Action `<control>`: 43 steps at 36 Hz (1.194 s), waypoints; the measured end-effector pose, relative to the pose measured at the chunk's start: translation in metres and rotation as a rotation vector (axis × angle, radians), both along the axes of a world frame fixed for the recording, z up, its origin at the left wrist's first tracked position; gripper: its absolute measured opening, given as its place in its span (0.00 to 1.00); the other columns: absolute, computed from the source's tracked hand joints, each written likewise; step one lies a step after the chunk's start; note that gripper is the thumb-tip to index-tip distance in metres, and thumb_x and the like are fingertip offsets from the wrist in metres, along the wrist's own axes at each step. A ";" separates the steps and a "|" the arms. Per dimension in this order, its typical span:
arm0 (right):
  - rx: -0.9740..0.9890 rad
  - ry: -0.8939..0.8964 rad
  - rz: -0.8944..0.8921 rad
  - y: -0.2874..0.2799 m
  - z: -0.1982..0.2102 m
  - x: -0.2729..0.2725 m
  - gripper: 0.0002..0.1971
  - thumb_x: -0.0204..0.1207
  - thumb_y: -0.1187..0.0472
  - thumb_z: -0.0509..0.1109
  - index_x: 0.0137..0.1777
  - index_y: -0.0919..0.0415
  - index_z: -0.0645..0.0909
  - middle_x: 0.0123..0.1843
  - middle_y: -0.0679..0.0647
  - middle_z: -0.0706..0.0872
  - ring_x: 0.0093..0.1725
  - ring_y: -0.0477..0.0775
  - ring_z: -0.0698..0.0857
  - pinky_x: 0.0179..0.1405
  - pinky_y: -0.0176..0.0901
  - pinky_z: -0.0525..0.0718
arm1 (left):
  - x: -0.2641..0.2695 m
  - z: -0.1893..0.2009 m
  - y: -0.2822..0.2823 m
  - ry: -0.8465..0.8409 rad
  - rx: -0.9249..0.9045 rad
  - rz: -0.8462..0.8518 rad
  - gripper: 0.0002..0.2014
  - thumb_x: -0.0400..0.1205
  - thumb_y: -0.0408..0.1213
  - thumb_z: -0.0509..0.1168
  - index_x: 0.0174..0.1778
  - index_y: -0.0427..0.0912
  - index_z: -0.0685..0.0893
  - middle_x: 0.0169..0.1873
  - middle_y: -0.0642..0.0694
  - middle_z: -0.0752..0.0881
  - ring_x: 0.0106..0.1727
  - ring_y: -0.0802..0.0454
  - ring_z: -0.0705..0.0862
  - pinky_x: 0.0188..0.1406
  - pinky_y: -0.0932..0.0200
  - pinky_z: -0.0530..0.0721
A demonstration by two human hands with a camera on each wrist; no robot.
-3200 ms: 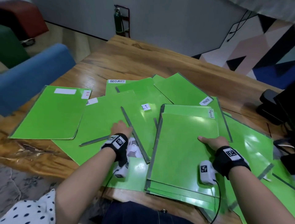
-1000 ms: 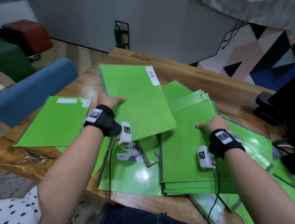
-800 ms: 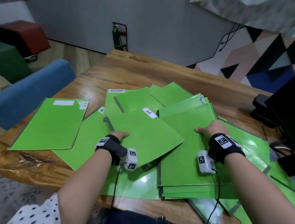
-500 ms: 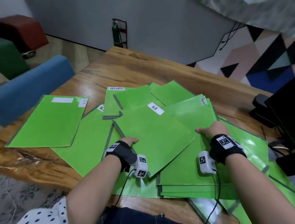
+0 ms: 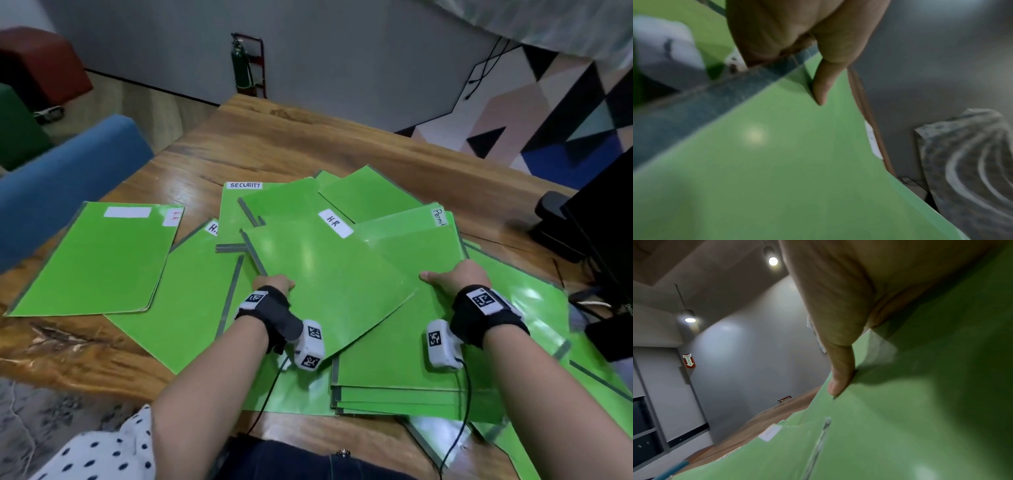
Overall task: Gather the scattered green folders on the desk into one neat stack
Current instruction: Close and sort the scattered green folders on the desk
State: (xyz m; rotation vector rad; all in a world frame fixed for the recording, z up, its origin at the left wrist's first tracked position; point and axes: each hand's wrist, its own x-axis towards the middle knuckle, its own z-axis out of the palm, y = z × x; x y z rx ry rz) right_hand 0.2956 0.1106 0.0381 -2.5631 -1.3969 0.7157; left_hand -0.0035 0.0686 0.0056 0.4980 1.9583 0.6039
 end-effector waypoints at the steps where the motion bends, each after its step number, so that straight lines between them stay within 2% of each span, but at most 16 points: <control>1: 0.000 -0.003 0.002 0.000 0.001 0.001 0.27 0.63 0.42 0.80 0.37 0.67 0.74 0.31 0.58 0.79 0.27 0.54 0.77 0.31 0.45 0.81 | 0.002 0.005 0.001 0.029 0.020 0.027 0.25 0.81 0.32 0.67 0.72 0.27 0.71 0.69 0.38 0.78 0.68 0.42 0.79 0.63 0.57 0.77; 4: -0.003 0.000 0.007 0.002 0.004 0.006 0.28 0.63 0.42 0.80 0.37 0.67 0.73 0.34 0.59 0.80 0.30 0.55 0.79 0.28 0.43 0.77 | 0.007 0.023 0.007 0.142 0.152 0.063 0.22 0.81 0.28 0.64 0.71 0.29 0.72 0.68 0.36 0.79 0.66 0.38 0.80 0.60 0.50 0.80; 8: -0.017 0.004 -0.004 0.003 0.000 0.008 0.29 0.63 0.41 0.80 0.37 0.67 0.72 0.34 0.59 0.80 0.34 0.58 0.81 0.35 0.48 0.83 | 0.001 0.076 0.015 0.412 0.324 -0.095 0.18 0.82 0.29 0.61 0.69 0.32 0.73 0.64 0.38 0.79 0.52 0.44 0.79 0.43 0.60 0.73; 10: -0.033 -0.006 -0.006 0.003 -0.004 0.005 0.30 0.62 0.41 0.81 0.36 0.67 0.72 0.34 0.59 0.81 0.35 0.59 0.82 0.39 0.50 0.85 | -0.006 0.102 0.022 0.504 0.387 -0.181 0.16 0.82 0.29 0.61 0.66 0.32 0.74 0.62 0.38 0.80 0.54 0.43 0.79 0.44 0.58 0.73; 12: -0.043 -0.020 -0.003 0.003 -0.006 0.002 0.30 0.61 0.40 0.81 0.36 0.67 0.73 0.33 0.59 0.81 0.32 0.58 0.82 0.35 0.47 0.84 | -0.013 0.120 0.027 0.550 0.426 -0.244 0.13 0.81 0.28 0.61 0.62 0.32 0.76 0.58 0.37 0.81 0.58 0.40 0.80 0.48 0.54 0.77; 15: -0.030 -0.006 -0.012 0.002 -0.007 -0.001 0.28 0.63 0.41 0.80 0.35 0.67 0.74 0.31 0.59 0.80 0.28 0.55 0.79 0.27 0.42 0.78 | -0.024 0.146 0.034 0.469 0.518 -0.294 0.16 0.79 0.28 0.65 0.63 0.32 0.76 0.57 0.37 0.81 0.60 0.39 0.80 0.56 0.51 0.79; 19: -0.024 0.043 -0.046 -0.002 -0.010 0.004 0.27 0.67 0.43 0.78 0.36 0.68 0.74 0.31 0.59 0.79 0.28 0.55 0.77 0.26 0.41 0.74 | -0.041 0.165 0.042 0.187 0.617 -0.275 0.17 0.72 0.29 0.75 0.54 0.32 0.80 0.51 0.36 0.85 0.56 0.38 0.84 0.60 0.43 0.83; 21: -0.022 0.102 -0.046 -0.004 -0.015 0.010 0.27 0.70 0.45 0.77 0.47 0.72 0.78 0.40 0.63 0.84 0.37 0.59 0.83 0.37 0.46 0.82 | -0.046 0.156 0.044 0.114 0.571 -0.280 0.26 0.67 0.37 0.79 0.57 0.30 0.81 0.52 0.36 0.87 0.55 0.37 0.85 0.60 0.41 0.82; 22: -0.002 0.147 -0.052 -0.005 -0.019 0.013 0.29 0.71 0.47 0.77 0.57 0.74 0.78 0.50 0.66 0.86 0.46 0.63 0.85 0.47 0.51 0.84 | -0.048 0.145 0.044 0.079 0.542 -0.280 0.29 0.65 0.39 0.79 0.58 0.30 0.81 0.52 0.37 0.87 0.54 0.38 0.85 0.61 0.41 0.82; 24: 0.030 0.222 -0.093 -0.010 -0.023 0.019 0.33 0.75 0.52 0.74 0.73 0.72 0.71 0.70 0.69 0.79 0.64 0.68 0.81 0.66 0.59 0.79 | -0.043 0.114 0.036 0.013 0.496 -0.286 0.23 0.69 0.34 0.77 0.58 0.30 0.81 0.48 0.40 0.86 0.50 0.42 0.84 0.58 0.48 0.83; 26: 0.049 0.288 -0.132 -0.016 -0.026 0.019 0.31 0.78 0.57 0.70 0.77 0.72 0.66 0.75 0.68 0.74 0.71 0.68 0.76 0.72 0.61 0.73 | -0.033 0.070 0.023 -0.007 0.407 -0.290 0.21 0.73 0.30 0.75 0.60 0.30 0.78 0.48 0.39 0.85 0.50 0.43 0.82 0.54 0.50 0.82; 30: 0.026 0.418 -0.189 -0.028 -0.028 0.020 0.28 0.83 0.53 0.63 0.74 0.75 0.68 0.72 0.68 0.75 0.71 0.68 0.74 0.71 0.56 0.70 | -0.019 -0.004 -0.008 -0.003 0.169 -0.269 0.34 0.73 0.28 0.74 0.74 0.33 0.67 0.67 0.34 0.78 0.68 0.36 0.77 0.68 0.40 0.76; 33: -0.031 0.492 -0.200 -0.041 -0.034 0.021 0.36 0.80 0.42 0.64 0.78 0.70 0.64 0.78 0.67 0.69 0.75 0.67 0.70 0.74 0.59 0.68 | -0.015 -0.021 -0.023 0.026 0.056 -0.302 0.39 0.77 0.31 0.71 0.80 0.34 0.58 0.76 0.35 0.69 0.76 0.37 0.69 0.74 0.41 0.70; 36: -0.067 0.499 -0.195 -0.050 -0.045 0.021 0.46 0.73 0.34 0.66 0.83 0.61 0.56 0.83 0.63 0.61 0.80 0.66 0.64 0.77 0.63 0.64 | -0.007 -0.028 -0.027 0.066 0.020 -0.380 0.37 0.79 0.35 0.70 0.80 0.35 0.56 0.75 0.34 0.68 0.74 0.37 0.70 0.71 0.43 0.73; 40: -0.086 0.469 -0.163 -0.058 -0.055 0.014 0.56 0.65 0.30 0.70 0.84 0.59 0.51 0.84 0.61 0.56 0.81 0.65 0.61 0.77 0.65 0.63 | 0.020 -0.025 -0.028 0.147 0.023 -0.490 0.31 0.81 0.37 0.66 0.76 0.35 0.59 0.70 0.36 0.73 0.67 0.39 0.77 0.58 0.53 0.79; 43: -0.093 0.443 -0.179 -0.058 -0.063 0.007 0.64 0.54 0.27 0.75 0.84 0.60 0.51 0.84 0.63 0.58 0.80 0.66 0.64 0.76 0.67 0.65 | 0.044 -0.024 -0.029 0.271 0.005 -0.570 0.33 0.81 0.45 0.66 0.77 0.37 0.60 0.72 0.37 0.69 0.71 0.38 0.73 0.64 0.48 0.77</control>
